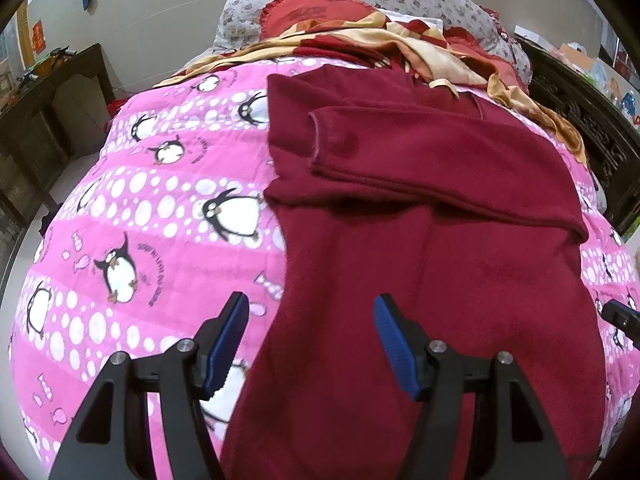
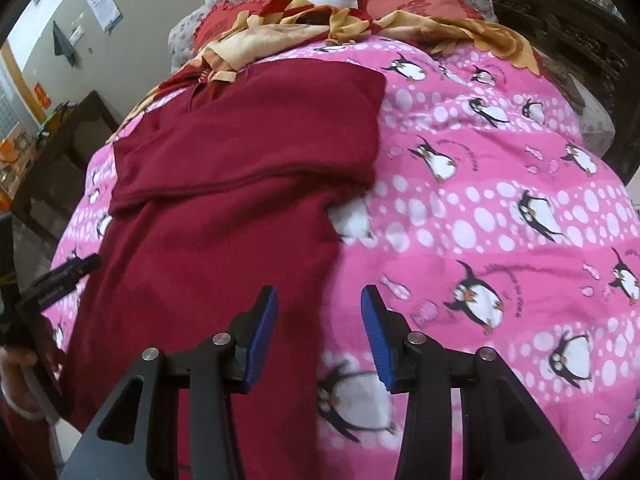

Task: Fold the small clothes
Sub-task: 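Move both open tools along the sweater body toward its hem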

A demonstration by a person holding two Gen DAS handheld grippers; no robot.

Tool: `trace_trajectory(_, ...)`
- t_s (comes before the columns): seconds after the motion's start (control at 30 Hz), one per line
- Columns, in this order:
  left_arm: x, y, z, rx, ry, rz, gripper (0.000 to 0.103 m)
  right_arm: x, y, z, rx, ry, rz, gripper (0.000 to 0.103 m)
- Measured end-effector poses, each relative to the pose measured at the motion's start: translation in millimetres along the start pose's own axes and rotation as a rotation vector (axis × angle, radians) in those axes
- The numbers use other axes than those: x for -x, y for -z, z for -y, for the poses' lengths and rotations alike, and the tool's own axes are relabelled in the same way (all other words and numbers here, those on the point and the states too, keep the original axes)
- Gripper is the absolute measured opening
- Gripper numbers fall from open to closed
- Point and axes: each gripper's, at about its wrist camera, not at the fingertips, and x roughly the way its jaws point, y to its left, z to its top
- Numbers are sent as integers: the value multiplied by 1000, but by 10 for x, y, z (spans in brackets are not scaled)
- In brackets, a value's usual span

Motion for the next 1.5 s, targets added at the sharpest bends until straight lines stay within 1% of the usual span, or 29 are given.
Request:
trace_trajectory(0.07, 17, 44, -59, 6, 8, -7, 69, 17, 44, 89, -2, 10, -13, 54)
trace_trajectory(0.13, 27, 89, -111, 16, 17, -19, 69, 12, 72, 170, -25, -1, -24, 54)
trace_trajectory(0.27, 34, 175, -209, 47, 35, -47, 69, -55, 138, 248, -96, -99, -41, 54)
trace_trajectory(0.37, 49, 234, -258, 48, 22, -56, 69, -182, 193, 187, -107, -151, -65, 54)
trace_trajectory(0.4, 54, 251, -269, 44, 16, -58, 69, -219, 209, 154, -106, -153, -62, 54)
trace_trajectory(0.43, 58, 267, -283, 40, 10, -60, 69, -211, 222, 128, -99, -136, -39, 52)
trace_trajectory(0.47, 59, 280, -298, 39, 7, -62, 69, -193, 229, 107, -93, -134, -22, 39)
trace_trajectory(0.5, 60, 294, -312, 40, 6, -65, 69, -171, 230, 87, -90, -157, -9, 29)
trace_trajectory(0.53, 60, 312, -327, 44, 7, -69, 69, -154, 229, 69, -93, -192, -5, 29)
trace_trajectory(0.57, 61, 325, -335, 46, 10, -72, 69, -151, 229, 57, -90, -194, -6, 29)
trace_trajectory(0.67, 49, 362, -351, 52, 11, -82, 69, -228, 210, 51, -72, -118, -38, 31)
trace_trajectory(0.73, 58, 391, -357, 57, 13, -87, 69, -223, 216, 84, -101, -148, -26, 39)
trace_trajectory(0.77, 63, 400, -364, 59, 15, -88, 69, -216, 224, 96, -117, -169, -20, 47)
trace_trajectory(0.8, 68, 411, -369, 60, 16, -90, 69, -220, 235, 100, -125, -188, -21, 51)
trace_trajectory(0.93, 41, 462, -382, 59, 11, -107, 69, -262, 239, 66, -98, -188, -25, 51)
trace_trajectory(0.97, 35, 477, -385, 60, 8, -110, 69, -269, 239, 55, -93, -186, -23, 46)
trace_trajectory(1.0, 29, 482, -392, 62, 8, -112, 69, -269, 236, 52, -87, -180, -22, 26)
trace_trajectory(1.03, 31, 487, -401, 66, 9, -113, 69, -266, 232, 45, -75, -173, -24, 17)
trace_trajectory(1.07, 35, 488, -407, 68, 10, -114, 69, -252, 237, 36, -66, -163, -22, 18)
trace_trajectory(1.2, 88, 505, -432, 66, 9, -108, 69, 29, 268, 66, -27, -123, 60, 17)
trace_trajectory(1.23, 96, 517, -442, 66, 8, -109, 69, 69, 268, 100, -27, -119, 65, 17)
trace_trajectory(1.3, 92, 533, -453, 68, 8, -115, 69, 27, 266, 168, -39, -108, 43, 17)
trace_trajectory(1.4, 108, 561, -462, 65, 7, -119, 69, -85, 305, 136, -28, -99, 3, 17)
trace_trajectory(1.43, 129, 572, -471, 64, 6, -118, 69, -77, 308, 124, -25, -101, 4, 18)
trace_trajectory(1.5, 156, 589, -492, 67, 11, -117, 69, -8, 304, 144, -46, -113, 15, 24)
